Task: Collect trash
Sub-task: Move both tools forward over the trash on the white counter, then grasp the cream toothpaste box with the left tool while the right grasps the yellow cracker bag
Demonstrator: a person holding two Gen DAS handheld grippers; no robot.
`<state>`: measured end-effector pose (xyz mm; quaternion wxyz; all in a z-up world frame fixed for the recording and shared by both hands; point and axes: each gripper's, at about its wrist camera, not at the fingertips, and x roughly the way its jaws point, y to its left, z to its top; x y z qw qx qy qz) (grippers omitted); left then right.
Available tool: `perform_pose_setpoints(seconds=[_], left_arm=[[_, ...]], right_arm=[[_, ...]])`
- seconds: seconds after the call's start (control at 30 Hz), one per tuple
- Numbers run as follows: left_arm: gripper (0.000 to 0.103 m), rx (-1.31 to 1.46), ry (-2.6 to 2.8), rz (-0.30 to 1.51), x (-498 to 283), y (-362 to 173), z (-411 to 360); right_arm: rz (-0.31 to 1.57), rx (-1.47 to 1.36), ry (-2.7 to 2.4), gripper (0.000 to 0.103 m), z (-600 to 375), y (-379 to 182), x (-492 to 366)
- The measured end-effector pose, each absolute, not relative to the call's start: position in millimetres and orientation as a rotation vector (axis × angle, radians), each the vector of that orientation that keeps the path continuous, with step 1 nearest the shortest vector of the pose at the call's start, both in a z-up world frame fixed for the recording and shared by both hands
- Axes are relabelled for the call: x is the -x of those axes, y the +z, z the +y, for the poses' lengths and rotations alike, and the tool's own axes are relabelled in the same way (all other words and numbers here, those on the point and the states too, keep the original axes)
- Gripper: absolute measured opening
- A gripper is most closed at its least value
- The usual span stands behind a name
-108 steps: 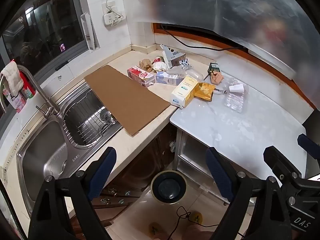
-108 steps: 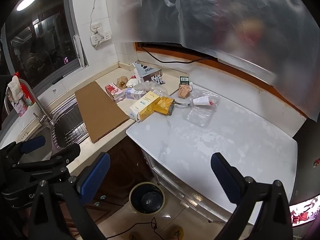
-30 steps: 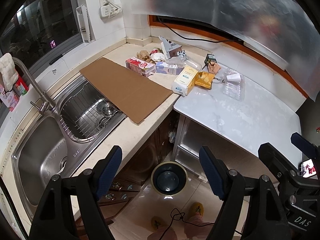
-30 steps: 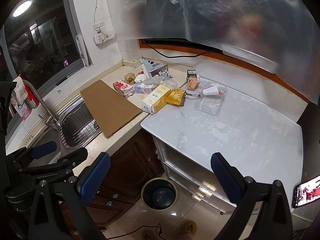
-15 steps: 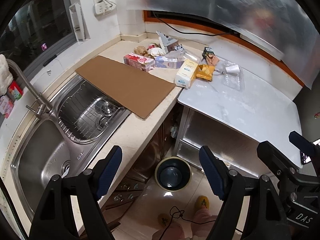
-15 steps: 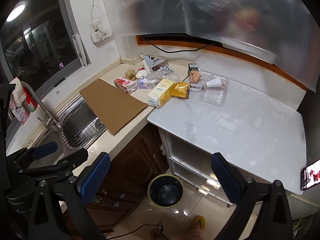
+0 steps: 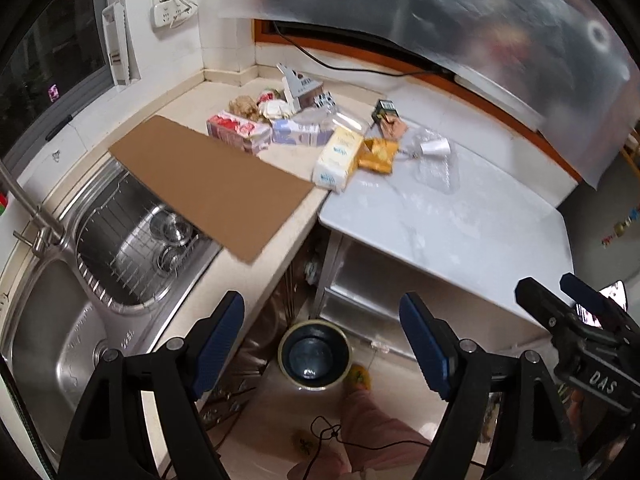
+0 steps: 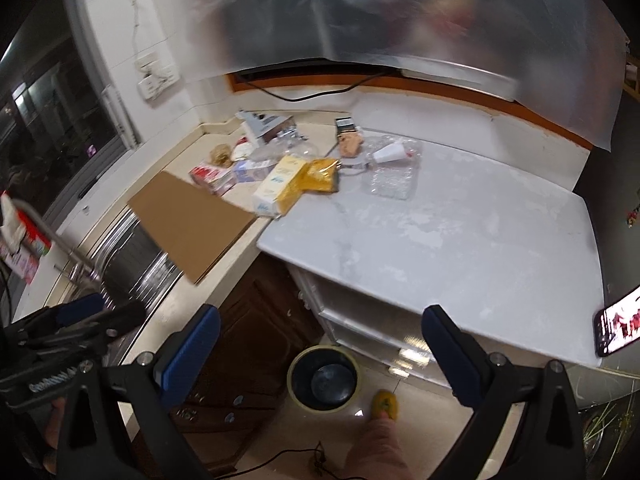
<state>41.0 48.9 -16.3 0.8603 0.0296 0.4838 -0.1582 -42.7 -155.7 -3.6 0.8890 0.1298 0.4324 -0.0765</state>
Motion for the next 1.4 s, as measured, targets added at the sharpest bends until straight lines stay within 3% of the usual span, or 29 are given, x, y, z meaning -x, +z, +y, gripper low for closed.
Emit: perform_pose_setpoints(seconds=[0.23, 0.4, 0.73, 0.9, 1.17, 1.33, 1.4], left_arm=[[0.078, -0.039, -0.276, 1.09, -112, -22, 22], [0.078, -0.045, -0.257, 1.133, -172, -40, -2], [0.078, -0.187, -0.287, 1.223, -277, -112, -63], [0.078, -0.185, -0.294, 1.261, -299, -136, -75], [0.078, -0.193, -0.304, 1.286, -310, -151, -85], [0.078, -0.204, -0.327, 1.302, -316, -158, -92], [0.078, -0.201, -0.336, 1.309, -320, -160, -95]], right_arm=[[0.915, -0.335, -0.11, 0.1, -212, -11, -25], [0.965, -0.35, -0.048, 0.093, -237, -27, -90], [1.124, -0.375, 0.071, 0.083, -249, -87, -216], [1.199, -0.412, 0.116, 0.073, -248, -119, -260], [1.271, -0.413, 0.134, 0.072, -241, -156, -298], [1.3, -0.454, 0.206, 0.053, -241, -165, -302], [1.29, -0.458, 0.233, 0.04, -243, -161, -301]])
